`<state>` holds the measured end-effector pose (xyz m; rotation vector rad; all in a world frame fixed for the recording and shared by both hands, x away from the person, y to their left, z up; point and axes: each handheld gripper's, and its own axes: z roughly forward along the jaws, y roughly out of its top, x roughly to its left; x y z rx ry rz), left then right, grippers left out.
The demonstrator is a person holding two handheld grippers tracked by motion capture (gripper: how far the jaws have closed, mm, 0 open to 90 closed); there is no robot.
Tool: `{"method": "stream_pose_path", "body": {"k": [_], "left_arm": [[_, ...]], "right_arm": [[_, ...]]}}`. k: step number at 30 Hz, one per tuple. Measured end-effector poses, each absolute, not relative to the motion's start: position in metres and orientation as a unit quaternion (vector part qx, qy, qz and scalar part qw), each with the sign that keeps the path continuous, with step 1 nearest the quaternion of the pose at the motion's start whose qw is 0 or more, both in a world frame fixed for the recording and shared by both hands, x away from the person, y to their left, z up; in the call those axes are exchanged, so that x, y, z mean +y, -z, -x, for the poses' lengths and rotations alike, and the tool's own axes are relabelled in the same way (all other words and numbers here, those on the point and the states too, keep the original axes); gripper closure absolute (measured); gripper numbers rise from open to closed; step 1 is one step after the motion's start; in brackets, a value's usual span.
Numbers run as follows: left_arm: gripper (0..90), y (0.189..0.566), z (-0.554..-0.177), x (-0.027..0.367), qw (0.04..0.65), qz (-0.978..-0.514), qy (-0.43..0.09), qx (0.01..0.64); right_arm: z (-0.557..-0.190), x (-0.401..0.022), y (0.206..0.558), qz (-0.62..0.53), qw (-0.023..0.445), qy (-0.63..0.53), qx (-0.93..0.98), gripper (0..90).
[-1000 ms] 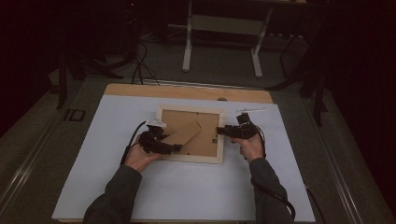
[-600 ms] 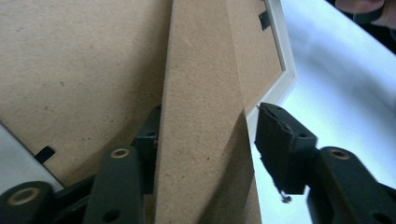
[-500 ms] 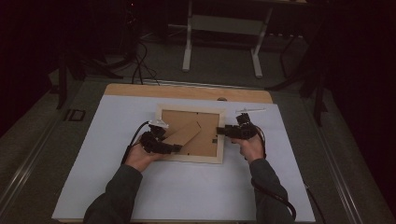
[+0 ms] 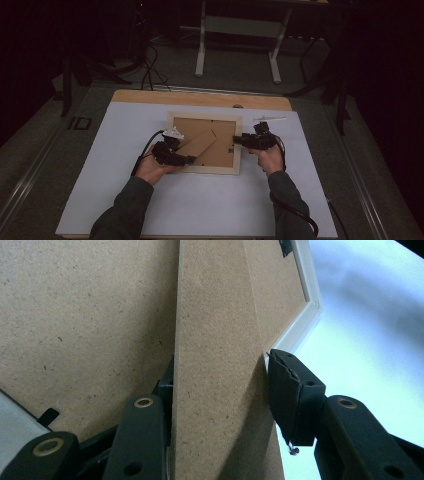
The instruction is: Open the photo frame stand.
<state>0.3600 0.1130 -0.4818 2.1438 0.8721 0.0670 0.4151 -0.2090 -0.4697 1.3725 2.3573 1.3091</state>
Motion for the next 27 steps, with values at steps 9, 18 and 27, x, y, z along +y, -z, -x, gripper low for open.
{"method": "stream_pose_path", "body": {"k": [9, 18, 27], "left_arm": [[58.6, 0.48, -0.362, 0.105, 0.395, -0.852, -0.04, 0.341], [59.7, 0.48, -0.364, 0.098, 0.392, -0.852, -0.053, 0.342], [60.4, 0.478, -0.366, 0.09, 0.389, -0.853, -0.07, 0.341]], "right_arm": [[-0.411, -0.212, 0.464, -0.448, 0.085, -0.442, 0.773, 59.4], [-0.408, -0.215, 0.458, -0.448, 0.111, -0.446, 0.767, 60.3], [-0.404, -0.218, 0.454, -0.45, 0.135, -0.449, 0.76, 61.1]]}}
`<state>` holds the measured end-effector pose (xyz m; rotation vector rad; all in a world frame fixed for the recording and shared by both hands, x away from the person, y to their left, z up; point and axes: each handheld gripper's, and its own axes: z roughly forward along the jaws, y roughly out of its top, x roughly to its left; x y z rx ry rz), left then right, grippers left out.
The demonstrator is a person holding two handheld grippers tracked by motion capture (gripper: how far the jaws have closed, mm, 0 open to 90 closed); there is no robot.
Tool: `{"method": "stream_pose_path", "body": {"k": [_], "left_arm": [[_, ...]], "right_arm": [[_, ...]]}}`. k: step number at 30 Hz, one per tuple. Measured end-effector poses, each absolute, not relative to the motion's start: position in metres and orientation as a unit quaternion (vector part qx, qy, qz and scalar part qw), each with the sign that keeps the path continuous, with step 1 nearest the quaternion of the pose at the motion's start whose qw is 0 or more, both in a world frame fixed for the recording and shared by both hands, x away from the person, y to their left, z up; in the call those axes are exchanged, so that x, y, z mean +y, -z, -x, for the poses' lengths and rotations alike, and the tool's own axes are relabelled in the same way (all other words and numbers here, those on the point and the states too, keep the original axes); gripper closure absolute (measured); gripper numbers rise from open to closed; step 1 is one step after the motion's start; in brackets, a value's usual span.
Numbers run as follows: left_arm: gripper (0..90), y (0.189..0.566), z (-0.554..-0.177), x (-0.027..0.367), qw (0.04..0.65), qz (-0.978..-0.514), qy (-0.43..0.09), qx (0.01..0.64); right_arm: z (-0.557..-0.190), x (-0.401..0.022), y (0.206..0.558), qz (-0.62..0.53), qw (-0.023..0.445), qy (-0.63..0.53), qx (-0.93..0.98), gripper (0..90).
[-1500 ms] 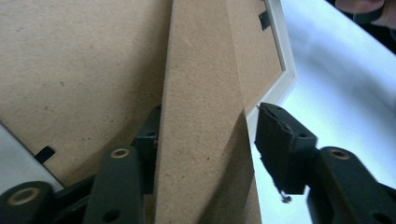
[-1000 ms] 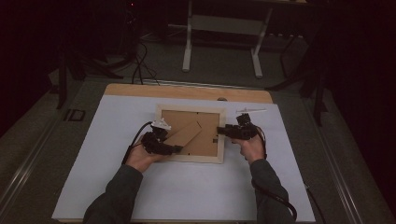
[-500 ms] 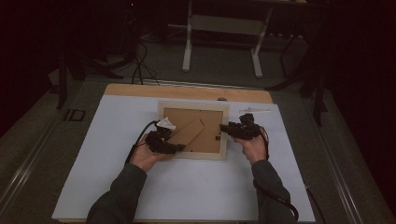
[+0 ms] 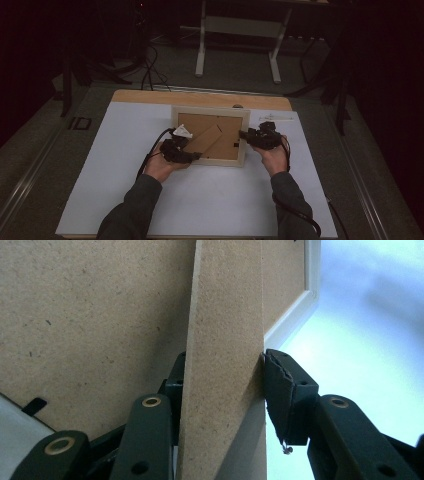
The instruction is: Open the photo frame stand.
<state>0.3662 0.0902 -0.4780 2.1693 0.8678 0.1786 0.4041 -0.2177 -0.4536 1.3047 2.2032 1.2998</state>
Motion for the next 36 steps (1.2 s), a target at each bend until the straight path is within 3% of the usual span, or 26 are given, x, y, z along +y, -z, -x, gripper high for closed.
{"method": "stream_pose_path", "body": {"k": [26, 36], "left_arm": [[61.9, 0.471, -0.369, 0.077, 0.389, -0.85, -0.102, 0.34], [62.9, 0.474, -0.368, 0.071, 0.379, -0.853, -0.12, 0.338]], "right_arm": [[-0.398, -0.219, 0.443, -0.44, 0.2, -0.453, 0.75, 61.4], [-0.398, -0.222, 0.448, -0.442, 0.2, -0.453, 0.748, 61.5]]}}
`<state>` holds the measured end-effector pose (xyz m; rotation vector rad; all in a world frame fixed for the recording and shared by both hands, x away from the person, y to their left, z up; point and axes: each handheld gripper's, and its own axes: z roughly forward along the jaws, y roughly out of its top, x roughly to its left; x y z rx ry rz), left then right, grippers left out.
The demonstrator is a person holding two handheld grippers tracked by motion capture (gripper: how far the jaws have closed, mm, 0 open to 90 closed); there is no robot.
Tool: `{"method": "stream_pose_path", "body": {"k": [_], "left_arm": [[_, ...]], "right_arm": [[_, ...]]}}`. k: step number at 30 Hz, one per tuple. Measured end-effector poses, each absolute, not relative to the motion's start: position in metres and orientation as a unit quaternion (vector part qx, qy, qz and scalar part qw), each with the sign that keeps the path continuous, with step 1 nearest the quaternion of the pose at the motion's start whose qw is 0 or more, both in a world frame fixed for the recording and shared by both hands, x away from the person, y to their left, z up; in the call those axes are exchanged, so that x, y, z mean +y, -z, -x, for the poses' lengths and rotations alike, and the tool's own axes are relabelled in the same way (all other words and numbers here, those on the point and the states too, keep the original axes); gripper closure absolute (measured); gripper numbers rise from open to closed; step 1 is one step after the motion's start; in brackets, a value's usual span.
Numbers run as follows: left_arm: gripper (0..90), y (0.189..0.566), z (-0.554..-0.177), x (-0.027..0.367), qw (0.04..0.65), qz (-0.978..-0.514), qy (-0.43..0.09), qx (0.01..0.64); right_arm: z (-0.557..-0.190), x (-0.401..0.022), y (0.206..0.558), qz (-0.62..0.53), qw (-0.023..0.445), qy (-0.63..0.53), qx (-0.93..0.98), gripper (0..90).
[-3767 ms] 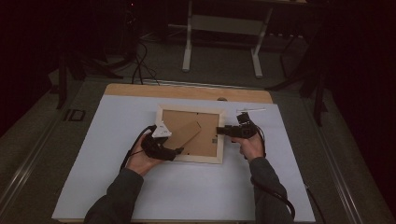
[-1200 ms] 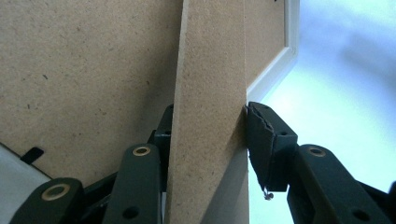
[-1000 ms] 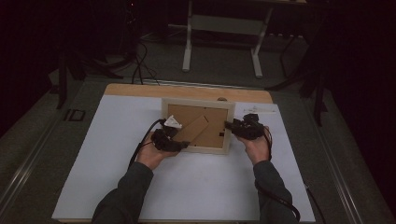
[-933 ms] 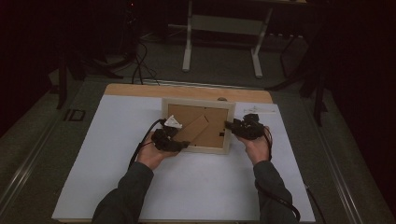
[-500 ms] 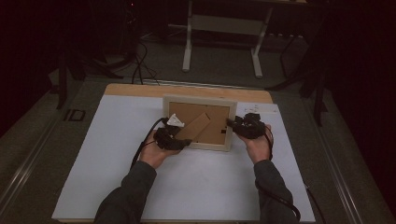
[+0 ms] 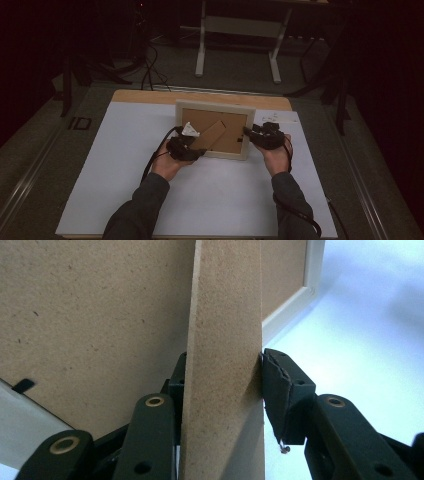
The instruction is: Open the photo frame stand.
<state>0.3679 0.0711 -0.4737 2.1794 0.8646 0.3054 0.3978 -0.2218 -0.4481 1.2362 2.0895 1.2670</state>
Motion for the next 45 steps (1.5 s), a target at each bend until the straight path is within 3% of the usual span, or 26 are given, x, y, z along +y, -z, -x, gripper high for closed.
{"method": "stream_pose_path", "body": {"k": [10, 28, 45], "left_arm": [[64.9, 0.475, -0.366, 0.062, 0.357, -0.857, -0.158, 0.337], [69.6, 0.474, -0.374, 0.066, 0.389, -0.823, -0.154, 0.385], [69.9, 0.474, -0.374, 0.064, 0.393, -0.817, -0.16, 0.39]], "right_arm": [[-0.393, -0.217, 0.447, -0.426, 0.224, -0.453, 0.751, 62.1], [-0.381, -0.199, 0.447, -0.408, 0.277, -0.434, 0.754, 62.5], [-0.378, -0.189, 0.449, -0.39, 0.314, -0.417, 0.759, 62.7]]}}
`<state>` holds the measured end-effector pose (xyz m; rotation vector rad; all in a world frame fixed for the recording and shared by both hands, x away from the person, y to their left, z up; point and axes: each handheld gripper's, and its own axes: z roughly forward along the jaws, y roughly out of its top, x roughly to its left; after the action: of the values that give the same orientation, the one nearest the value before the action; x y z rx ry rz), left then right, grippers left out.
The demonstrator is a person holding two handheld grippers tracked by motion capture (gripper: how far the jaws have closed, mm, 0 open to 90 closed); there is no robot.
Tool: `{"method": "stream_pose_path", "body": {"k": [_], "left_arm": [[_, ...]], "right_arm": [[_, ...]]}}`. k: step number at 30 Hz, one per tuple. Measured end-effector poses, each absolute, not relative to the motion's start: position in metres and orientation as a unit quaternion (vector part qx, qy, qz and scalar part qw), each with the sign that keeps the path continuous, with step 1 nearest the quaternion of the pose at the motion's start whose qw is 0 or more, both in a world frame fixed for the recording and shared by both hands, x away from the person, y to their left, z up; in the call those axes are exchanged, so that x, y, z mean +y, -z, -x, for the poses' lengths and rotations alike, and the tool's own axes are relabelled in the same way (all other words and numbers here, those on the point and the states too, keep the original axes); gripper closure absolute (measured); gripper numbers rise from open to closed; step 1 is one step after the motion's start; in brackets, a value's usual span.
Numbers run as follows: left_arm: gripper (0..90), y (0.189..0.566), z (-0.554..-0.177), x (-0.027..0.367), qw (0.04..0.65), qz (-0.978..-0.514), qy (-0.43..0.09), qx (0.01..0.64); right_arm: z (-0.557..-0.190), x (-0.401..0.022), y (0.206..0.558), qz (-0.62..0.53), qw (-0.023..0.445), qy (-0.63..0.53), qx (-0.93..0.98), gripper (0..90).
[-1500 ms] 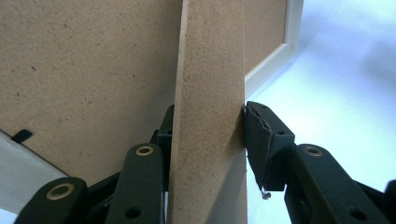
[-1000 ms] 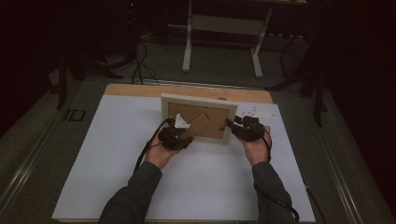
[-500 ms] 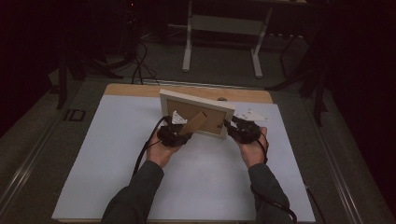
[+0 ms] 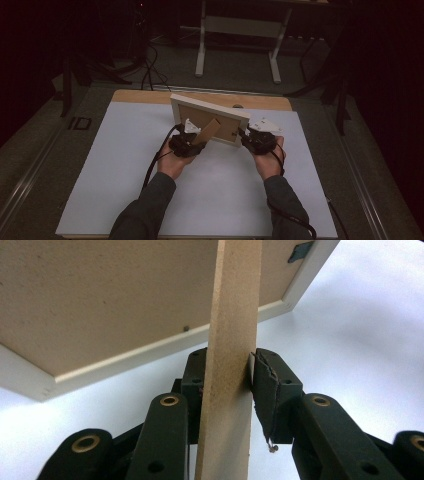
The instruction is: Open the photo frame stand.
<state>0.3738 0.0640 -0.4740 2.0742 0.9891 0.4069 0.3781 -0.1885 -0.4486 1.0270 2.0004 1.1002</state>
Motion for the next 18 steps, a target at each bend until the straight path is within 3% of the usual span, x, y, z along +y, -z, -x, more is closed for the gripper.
{"method": "stream_pose_path", "body": {"k": [18], "left_arm": [[71.1, 0.482, -0.361, 0.064, 0.386, -0.828, -0.156, 0.375]], "right_arm": [[-0.365, -0.19, 0.451, -0.354, 0.309, -0.426, 0.773, 62.2]]}}
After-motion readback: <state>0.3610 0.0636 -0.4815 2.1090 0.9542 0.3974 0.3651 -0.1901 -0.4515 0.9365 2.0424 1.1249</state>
